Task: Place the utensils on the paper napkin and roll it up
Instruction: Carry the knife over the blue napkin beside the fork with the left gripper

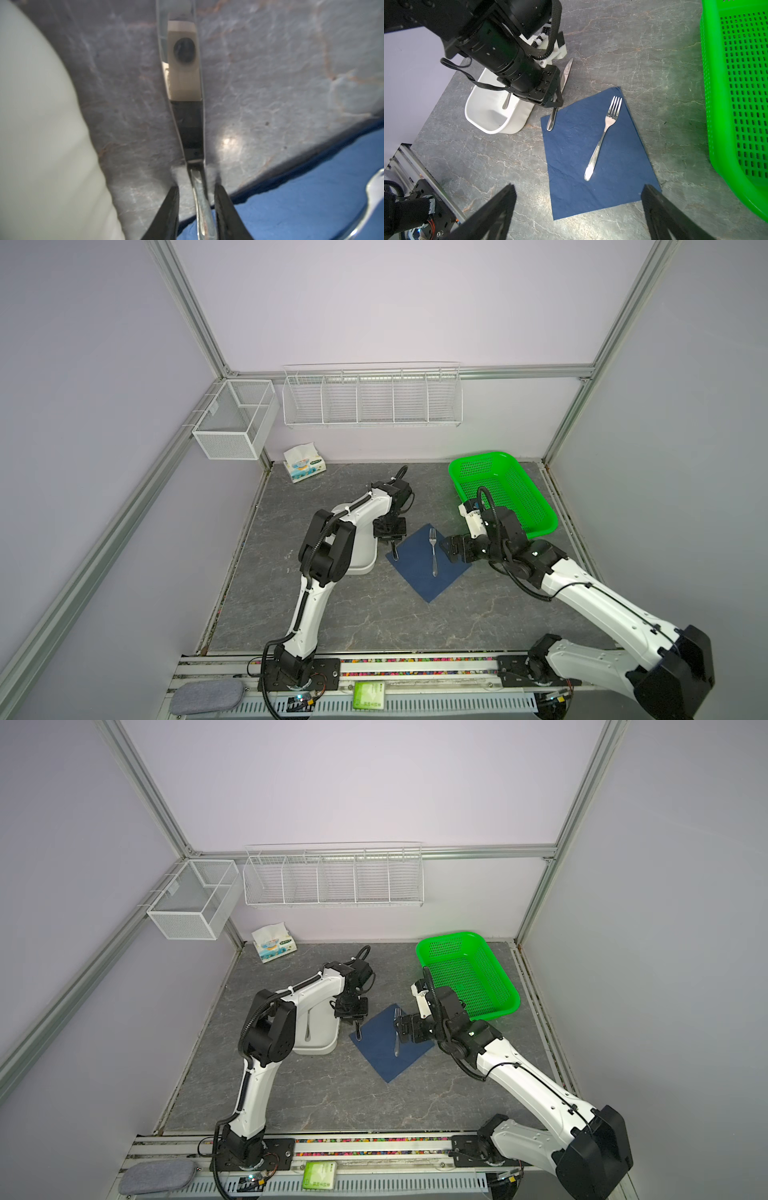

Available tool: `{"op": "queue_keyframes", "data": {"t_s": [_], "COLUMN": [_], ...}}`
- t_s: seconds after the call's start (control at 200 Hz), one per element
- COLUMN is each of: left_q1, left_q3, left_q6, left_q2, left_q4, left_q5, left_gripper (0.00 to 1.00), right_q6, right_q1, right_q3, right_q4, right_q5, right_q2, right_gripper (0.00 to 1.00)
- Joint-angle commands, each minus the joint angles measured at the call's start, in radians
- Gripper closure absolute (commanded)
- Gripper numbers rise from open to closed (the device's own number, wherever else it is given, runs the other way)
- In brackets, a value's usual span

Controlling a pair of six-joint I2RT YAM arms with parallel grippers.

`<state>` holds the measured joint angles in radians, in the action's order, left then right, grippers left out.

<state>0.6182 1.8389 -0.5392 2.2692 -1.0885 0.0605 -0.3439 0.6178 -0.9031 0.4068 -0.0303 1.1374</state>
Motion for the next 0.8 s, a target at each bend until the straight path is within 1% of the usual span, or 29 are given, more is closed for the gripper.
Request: {"op": "queue_keyframes", "data": {"t_s": [0.0, 0.115, 0.26, 0.335, 0.41, 0.525, 0.795], "left_q1": [0.008, 0.009, 0.01, 0.01, 0.01, 0.011, 0.012], "left_q3": [0.017, 0.016, 0.002, 0.02, 0.033, 0.051, 0.108], "left_q6": [-0.003, -0.006, -0.003, 0.006, 0.013, 0.013, 0.009], "left_q2": [0.054, 0.075, 0.092, 0.114, 0.126, 0.111, 0.019], "left_q4": [-0.018, -0.017, -0.013, -0.034, -0.045, -0.05, -0.088], "left_q5": [0.009, 0.009, 0.007, 0.007, 0.001, -0.001, -0.024], "left_gripper": [0.7, 0.73, 0.82, 0.85, 0.9, 0.95, 0.97], "right_q6": [-0.004, -0.003, -0.002, -0.001, -0.003, -0.003, -0.003], "right_q1": [0.005, 0.004, 0.004, 0.005, 0.004, 0.004, 0.004], "right_q3": [0.006, 0.005, 0.01, 0.014, 0.016, 0.016, 0.018], "right_q4": [0.007, 0.005, 0.012, 0.012, 0.012, 0.013, 0.016], "right_q5": [-0.001, -0.002, 0.007, 0.012, 0.015, 0.015, 0.027], "right_q2": [0.001, 0.005, 0.0, -0.004, -0.006, -0.01, -0.019], "right_gripper": [0.03, 0.03, 0.03, 0.03, 0.03, 0.03, 0.03]}}
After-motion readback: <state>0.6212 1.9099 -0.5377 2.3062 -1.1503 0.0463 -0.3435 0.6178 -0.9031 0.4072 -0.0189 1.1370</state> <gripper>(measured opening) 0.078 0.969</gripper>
